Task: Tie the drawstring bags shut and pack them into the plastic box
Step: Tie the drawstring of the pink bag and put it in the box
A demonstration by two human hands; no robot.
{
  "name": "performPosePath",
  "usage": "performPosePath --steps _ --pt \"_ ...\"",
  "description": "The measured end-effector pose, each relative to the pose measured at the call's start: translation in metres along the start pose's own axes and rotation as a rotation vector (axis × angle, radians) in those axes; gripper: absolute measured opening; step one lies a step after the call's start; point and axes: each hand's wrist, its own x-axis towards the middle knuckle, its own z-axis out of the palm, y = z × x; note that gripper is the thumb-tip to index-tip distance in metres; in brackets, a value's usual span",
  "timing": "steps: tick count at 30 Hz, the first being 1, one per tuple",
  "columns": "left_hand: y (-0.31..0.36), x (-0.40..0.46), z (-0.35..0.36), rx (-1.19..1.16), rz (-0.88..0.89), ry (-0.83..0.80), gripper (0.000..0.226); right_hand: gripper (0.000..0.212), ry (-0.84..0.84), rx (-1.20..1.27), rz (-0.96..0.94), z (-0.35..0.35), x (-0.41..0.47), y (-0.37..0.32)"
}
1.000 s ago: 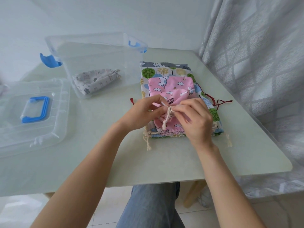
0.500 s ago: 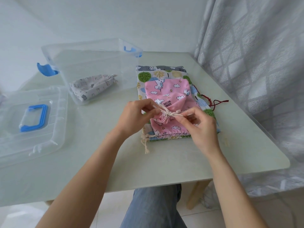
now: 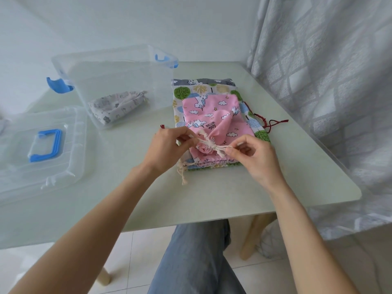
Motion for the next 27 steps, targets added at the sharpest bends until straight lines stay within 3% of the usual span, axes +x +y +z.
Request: performPosePath --steps 2,4,7,10,13,16,18,21,23,24,27 --pt "0.008 -0.003 0.000 -0.092 0.008 -0.011 0.014 0.025 -0.046 -0.035 -0.034 -0.008 -0.001 -0.001" --pt "0.014 -0.003 -0.005 -0.173 -0.027 -0.025 0.022 0.050 -0.093 -0.091 -0.078 -0.012 -0.003 -0.004" --pt "0.014 0.007 -0.014 -0.298 -0.123 0.016 0.025 0.066 -0.131 -0.268 -0.268 -0.009 0.002 -0.010" --pt "0.007 0.033 -0.013 -0.314 -0.184 0.027 0.024 0.064 -0.247 -0.549 -0.389 0.001 0.018 -0.011" --pt "0.000 0.067 -0.007 -0.088 -0.160 -0.125 0.039 0.042 -0.257 -0.706 -0.460 0.007 0.036 -0.010" --pt "0.000 0.097 0.003 0.301 -0.075 -0.381 0.062 0.028 -0.270 -0.582 -0.294 -0.006 0.056 -0.021" --pt "-0.001 0.109 0.009 0.396 -0.095 -0.485 0.072 0.026 -0.270 -0.603 -0.205 -0.015 0.069 -0.019" --pt "-0.006 0.117 0.015 0.390 -0.124 -0.520 0.062 0.035 -0.365 -0.704 -0.071 -0.021 0.084 -0.004" --pt "-0.010 0.118 0.014 0.402 -0.101 -0.504 0.051 0.030 -0.426 -0.667 0.003 -0.020 0.087 -0.001" --pt "-0.011 0.118 0.013 0.421 -0.082 -0.491 0.051 0.023 -0.436 -0.647 0.015 -0.019 0.088 -0.001" --pt "-0.011 0.119 0.012 0.401 -0.108 -0.513 0.064 0.028 -0.395 -0.618 0.018 -0.017 0.089 -0.003"
